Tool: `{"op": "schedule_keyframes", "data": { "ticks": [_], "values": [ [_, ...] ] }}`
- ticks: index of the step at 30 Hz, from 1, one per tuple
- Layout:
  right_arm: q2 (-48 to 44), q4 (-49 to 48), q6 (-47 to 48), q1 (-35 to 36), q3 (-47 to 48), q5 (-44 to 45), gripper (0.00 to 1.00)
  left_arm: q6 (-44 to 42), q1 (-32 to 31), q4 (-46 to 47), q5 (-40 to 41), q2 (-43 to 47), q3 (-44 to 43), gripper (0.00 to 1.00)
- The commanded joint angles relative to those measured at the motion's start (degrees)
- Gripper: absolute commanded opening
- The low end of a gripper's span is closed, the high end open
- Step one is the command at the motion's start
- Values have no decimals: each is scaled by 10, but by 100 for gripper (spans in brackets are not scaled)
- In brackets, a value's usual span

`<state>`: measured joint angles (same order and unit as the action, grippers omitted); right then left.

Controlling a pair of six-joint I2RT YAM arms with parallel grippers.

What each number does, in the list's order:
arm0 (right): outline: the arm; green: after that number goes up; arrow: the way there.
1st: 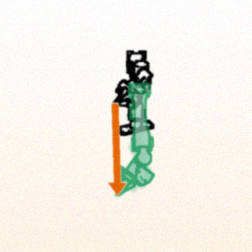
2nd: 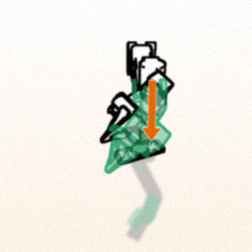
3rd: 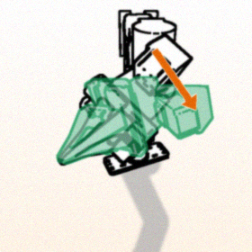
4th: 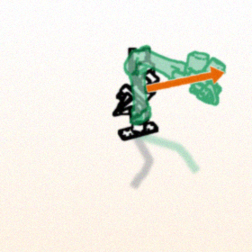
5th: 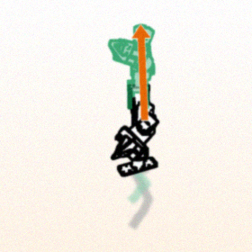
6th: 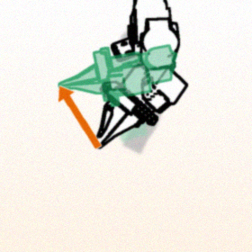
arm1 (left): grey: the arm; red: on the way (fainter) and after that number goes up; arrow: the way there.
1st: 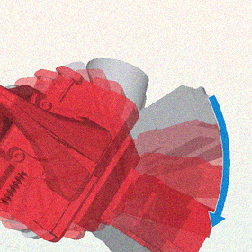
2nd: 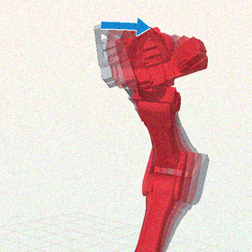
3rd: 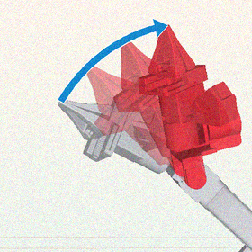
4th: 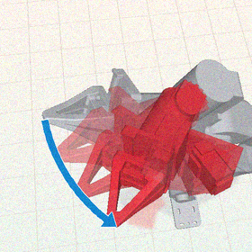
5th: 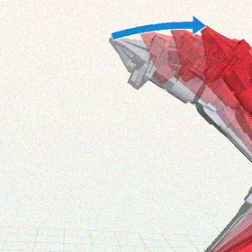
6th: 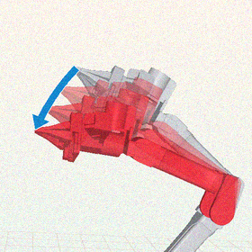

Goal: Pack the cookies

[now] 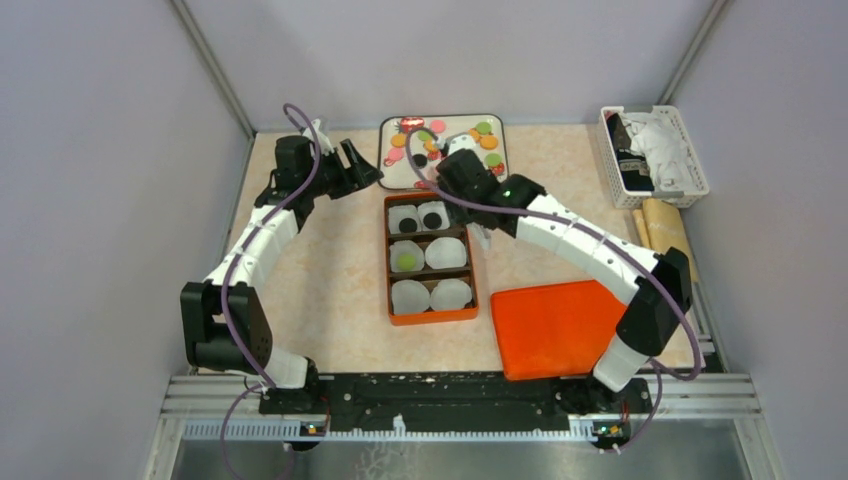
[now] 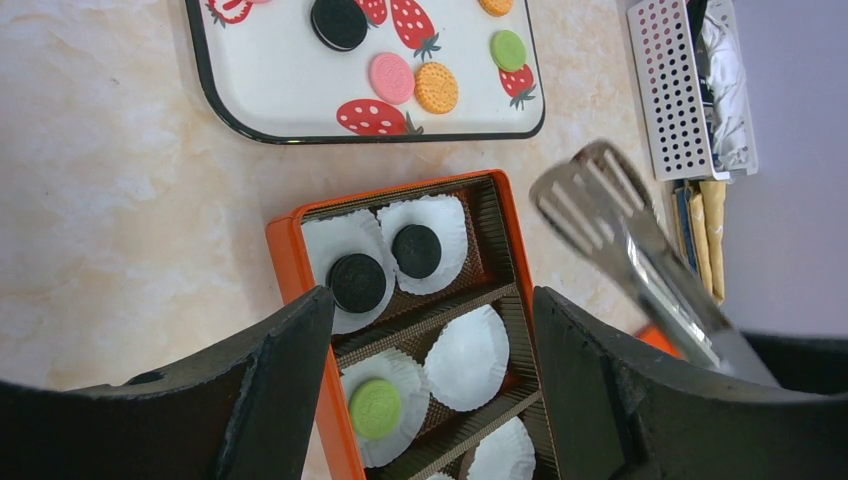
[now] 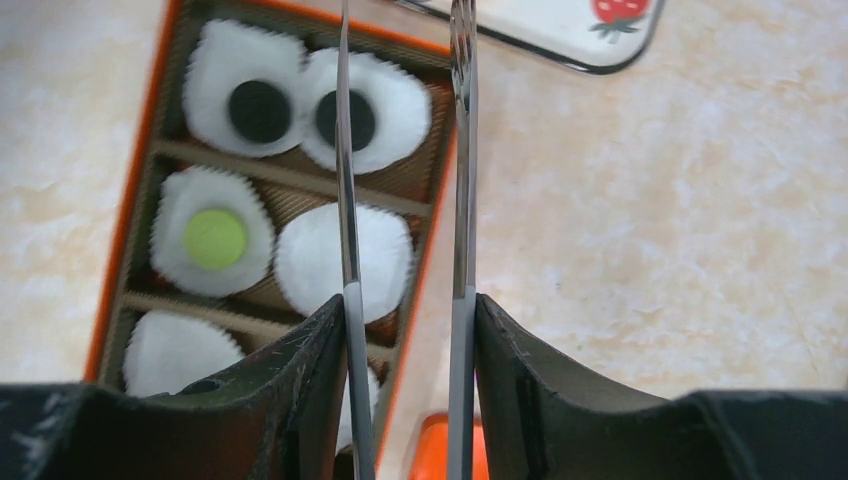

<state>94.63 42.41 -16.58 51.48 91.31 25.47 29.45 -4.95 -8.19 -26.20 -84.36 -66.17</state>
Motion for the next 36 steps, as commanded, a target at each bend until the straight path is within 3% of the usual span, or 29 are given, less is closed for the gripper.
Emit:
{"op": "schedule_keyframes", "data": {
  "ticks": [1,12,20,36],
  "values": [
    [20,-45,6,-81,22,6,44,3,2,18,-12,13,1,79],
    [153,-60,12,-172,88,-18,43,-3,2,17,-8,5,-3,79],
    [194,-62,-4,-235,82,-41,41,-2,2,19,-10,-4,-6,79],
    [294,-39,2,-251,182,-59,43,-4,2,18,-7,-3,-4,79]
  ]
}}
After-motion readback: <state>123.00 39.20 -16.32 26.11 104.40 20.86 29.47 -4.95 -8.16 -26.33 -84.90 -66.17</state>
